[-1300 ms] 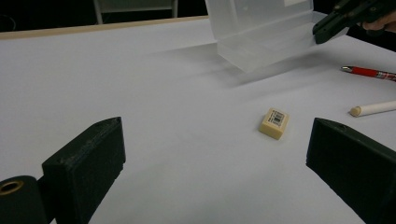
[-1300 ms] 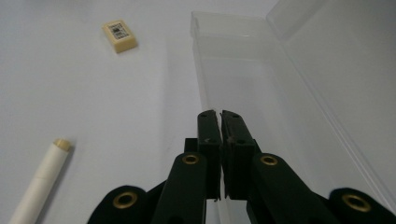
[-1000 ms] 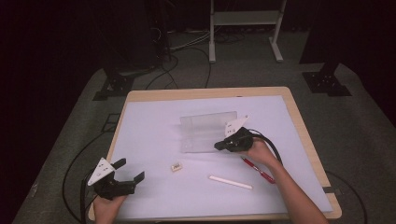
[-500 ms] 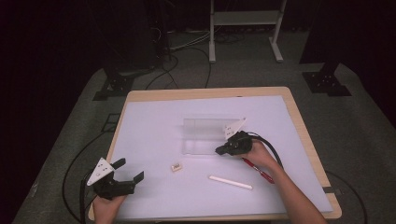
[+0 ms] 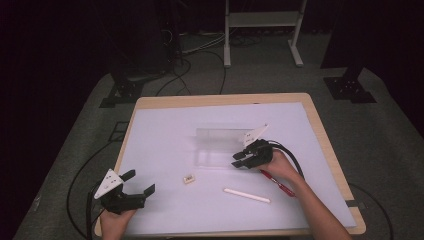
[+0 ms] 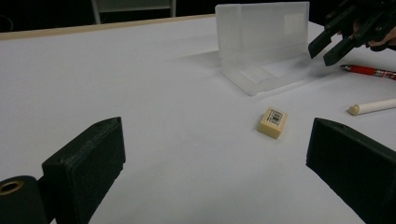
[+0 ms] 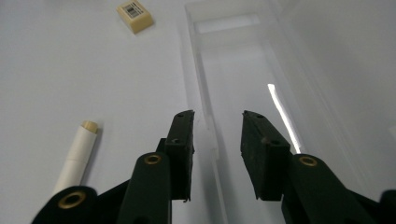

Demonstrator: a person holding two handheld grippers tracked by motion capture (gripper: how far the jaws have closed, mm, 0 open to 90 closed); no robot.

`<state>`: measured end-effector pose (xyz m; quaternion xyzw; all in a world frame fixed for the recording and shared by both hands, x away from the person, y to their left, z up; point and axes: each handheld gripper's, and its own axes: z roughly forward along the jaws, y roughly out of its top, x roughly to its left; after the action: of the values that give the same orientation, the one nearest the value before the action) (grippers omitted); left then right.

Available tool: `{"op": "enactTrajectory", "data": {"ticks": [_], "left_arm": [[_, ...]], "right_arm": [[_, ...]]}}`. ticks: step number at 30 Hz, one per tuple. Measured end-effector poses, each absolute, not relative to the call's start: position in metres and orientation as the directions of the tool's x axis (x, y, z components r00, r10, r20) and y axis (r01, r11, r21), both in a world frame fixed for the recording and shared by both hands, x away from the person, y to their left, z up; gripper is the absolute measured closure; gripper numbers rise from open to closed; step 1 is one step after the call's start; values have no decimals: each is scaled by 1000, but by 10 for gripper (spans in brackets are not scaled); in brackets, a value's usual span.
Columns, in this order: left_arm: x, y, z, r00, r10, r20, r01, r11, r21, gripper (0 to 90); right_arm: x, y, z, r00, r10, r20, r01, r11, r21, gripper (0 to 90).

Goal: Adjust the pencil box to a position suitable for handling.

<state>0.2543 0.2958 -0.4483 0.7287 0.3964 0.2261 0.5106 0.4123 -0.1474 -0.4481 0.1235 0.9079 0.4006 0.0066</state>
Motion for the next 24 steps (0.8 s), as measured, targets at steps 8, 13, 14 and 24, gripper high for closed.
{"op": "enactTrajectory", "data": {"ticks": [8,13,14,24], "left_arm": [[255,295,-449,586,807,-74,348,-168,922,40],[255,293,-449,589,805,-72,347,-171,922,40],[255,293,-449,589,805,-73,348,-171,922,40],[255,293,-449,592,803,-66,351,-183,918,40]], "right_arm": [[399,-166,-435,-955,290,67,242,627,741,558],[389,-182,-429,-935,348,65,277,606,745,534],[387,-185,-429,-931,359,64,285,604,744,527],[373,-206,-424,-909,412,65,317,581,749,510]]}}
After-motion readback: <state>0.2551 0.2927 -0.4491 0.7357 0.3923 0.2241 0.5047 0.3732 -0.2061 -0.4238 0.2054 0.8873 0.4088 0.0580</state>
